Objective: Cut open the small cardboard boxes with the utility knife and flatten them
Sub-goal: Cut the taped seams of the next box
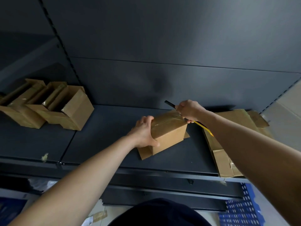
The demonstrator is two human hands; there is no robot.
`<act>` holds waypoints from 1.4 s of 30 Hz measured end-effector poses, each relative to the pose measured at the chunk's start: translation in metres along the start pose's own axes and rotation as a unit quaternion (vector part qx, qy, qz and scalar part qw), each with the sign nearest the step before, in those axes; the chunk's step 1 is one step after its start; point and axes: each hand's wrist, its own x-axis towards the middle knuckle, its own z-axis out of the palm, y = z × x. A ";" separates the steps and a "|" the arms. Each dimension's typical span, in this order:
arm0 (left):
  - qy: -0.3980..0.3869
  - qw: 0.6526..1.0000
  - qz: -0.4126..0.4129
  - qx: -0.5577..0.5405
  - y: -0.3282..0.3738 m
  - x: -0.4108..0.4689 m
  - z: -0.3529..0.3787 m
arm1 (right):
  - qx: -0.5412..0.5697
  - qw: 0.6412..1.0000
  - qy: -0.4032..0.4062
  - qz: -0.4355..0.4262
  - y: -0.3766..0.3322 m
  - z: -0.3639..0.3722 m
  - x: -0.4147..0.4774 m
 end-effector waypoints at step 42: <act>-0.054 0.998 -0.023 0.038 -0.033 0.009 -0.047 | -0.249 0.957 -0.148 0.014 -0.012 -0.030 -0.020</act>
